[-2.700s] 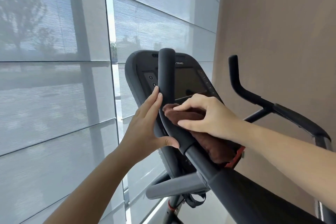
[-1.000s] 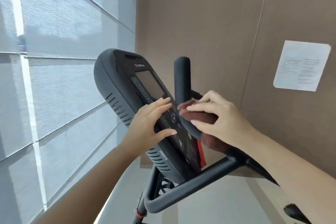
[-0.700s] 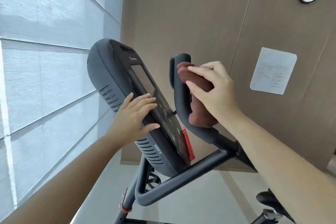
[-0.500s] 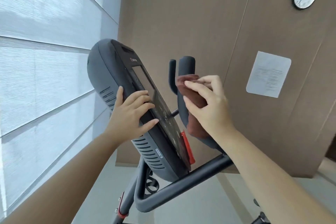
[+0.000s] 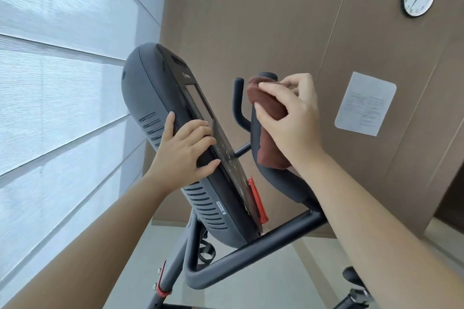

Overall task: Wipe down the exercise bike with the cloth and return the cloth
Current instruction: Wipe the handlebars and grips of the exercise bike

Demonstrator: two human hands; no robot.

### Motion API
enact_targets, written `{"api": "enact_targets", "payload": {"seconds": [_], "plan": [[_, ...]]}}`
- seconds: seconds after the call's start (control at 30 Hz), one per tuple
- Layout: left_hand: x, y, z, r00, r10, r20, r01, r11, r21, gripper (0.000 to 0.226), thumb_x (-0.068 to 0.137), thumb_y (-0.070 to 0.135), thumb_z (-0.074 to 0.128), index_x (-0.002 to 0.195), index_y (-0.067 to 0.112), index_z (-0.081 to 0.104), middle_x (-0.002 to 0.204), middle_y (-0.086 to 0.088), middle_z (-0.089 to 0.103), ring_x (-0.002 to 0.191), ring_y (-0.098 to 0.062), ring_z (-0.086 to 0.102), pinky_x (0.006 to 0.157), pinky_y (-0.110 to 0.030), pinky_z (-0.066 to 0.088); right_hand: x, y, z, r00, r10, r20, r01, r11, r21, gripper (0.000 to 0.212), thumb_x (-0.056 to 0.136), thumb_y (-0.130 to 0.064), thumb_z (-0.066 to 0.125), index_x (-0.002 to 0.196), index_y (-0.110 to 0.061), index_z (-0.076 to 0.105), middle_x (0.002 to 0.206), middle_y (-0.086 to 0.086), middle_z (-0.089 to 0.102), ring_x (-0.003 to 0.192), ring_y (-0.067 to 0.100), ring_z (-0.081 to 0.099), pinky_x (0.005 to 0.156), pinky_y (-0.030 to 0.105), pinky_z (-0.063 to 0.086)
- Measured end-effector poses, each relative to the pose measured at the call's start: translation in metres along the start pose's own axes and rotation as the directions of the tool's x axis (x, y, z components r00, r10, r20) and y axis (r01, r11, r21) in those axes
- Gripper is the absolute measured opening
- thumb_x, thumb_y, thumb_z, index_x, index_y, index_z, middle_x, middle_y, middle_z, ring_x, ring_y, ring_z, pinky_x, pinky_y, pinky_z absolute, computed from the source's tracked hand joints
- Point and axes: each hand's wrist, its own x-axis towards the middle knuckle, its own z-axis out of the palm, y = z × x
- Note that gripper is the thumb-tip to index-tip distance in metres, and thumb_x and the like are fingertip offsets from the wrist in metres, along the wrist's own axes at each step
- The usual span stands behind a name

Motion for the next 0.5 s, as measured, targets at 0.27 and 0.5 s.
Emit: {"api": "enact_targets", "payload": {"seconds": [0.27, 0.5], "plan": [[0.0, -0.002, -0.001, 1.0, 0.006, 0.011, -0.006, 1.0, -0.004, 0.032, 0.073, 0.046, 0.059, 0.086, 0.017, 0.064, 0.098, 0.003, 0.064, 0.113, -0.014, 0.045, 0.107, -0.054, 0.007, -0.046, 0.03, -0.027, 0.941, -0.028, 0.338, 0.002, 0.997, 0.077, 0.034, 0.072, -0.015, 0.076, 0.104, -0.025, 0.069, 0.099, -0.001, 0.048, 0.091, 0.011, 0.053, 0.086, 0.006, 0.037], [0.0, -0.002, -0.001, 1.0, 0.015, 0.011, -0.015, 1.0, -0.01, 0.033, 0.073, 0.046, 0.059, 0.086, 0.017, 0.064, 0.098, 0.002, 0.065, 0.113, -0.015, 0.046, 0.107, -0.053, 0.006, -0.009, 0.009, -0.028, 0.993, -0.042, 0.109, 0.032, 0.995, 0.094, 0.03, 0.075, -0.01, 0.073, 0.105, -0.015, 0.069, 0.103, 0.005, 0.047, 0.09, 0.006, 0.049, 0.09, 0.006, 0.035]]}}
